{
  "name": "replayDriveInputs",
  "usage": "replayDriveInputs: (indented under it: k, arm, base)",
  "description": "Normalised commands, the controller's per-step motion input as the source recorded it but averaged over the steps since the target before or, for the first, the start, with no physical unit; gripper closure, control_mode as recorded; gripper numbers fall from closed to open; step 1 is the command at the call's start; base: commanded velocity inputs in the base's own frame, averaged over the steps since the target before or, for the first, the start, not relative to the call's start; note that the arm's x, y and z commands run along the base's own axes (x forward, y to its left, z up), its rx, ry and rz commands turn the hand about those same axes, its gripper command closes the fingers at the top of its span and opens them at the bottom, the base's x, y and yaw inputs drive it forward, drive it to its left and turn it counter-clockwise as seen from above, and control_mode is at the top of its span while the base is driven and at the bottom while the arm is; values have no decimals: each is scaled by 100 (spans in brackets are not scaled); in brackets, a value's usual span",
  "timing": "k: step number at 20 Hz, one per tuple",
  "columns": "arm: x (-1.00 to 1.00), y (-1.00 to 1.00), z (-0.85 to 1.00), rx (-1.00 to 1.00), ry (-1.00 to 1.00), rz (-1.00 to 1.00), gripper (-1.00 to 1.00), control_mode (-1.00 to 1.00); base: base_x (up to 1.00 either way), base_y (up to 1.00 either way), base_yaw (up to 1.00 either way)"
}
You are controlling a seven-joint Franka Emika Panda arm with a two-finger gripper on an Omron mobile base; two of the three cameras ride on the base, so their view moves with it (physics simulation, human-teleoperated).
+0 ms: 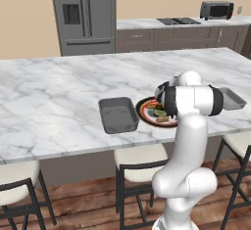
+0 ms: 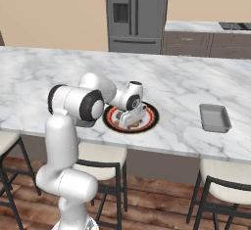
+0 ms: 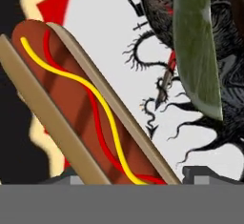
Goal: Place one cooked food and one vegetable from the large plate to each tupperware container.
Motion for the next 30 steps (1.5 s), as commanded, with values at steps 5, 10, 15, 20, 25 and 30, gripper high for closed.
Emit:
replayDriveInputs:
  k: [5, 10, 15, 20, 25, 30]
  arm:
    - [-49, 14, 22, 1, 11, 5, 100, -100]
    - [-44, 50, 57, 11, -5, 0, 100, -100]
    - [-21, 87, 38, 16, -12, -4, 100, -100]
    - [0, 80, 40, 12, 0, -19, 100, -100]
    - [11, 66, 38, 0, -8, -34, 100, -100]
    - [6, 80, 10, 0, 0, -47, 100, -100]
  base:
    - [0, 0, 0]
    - [0, 0, 0]
    - [0, 0, 0]
    - [0, 0, 0]
    - [0, 0, 0]
    - [0, 0, 0]
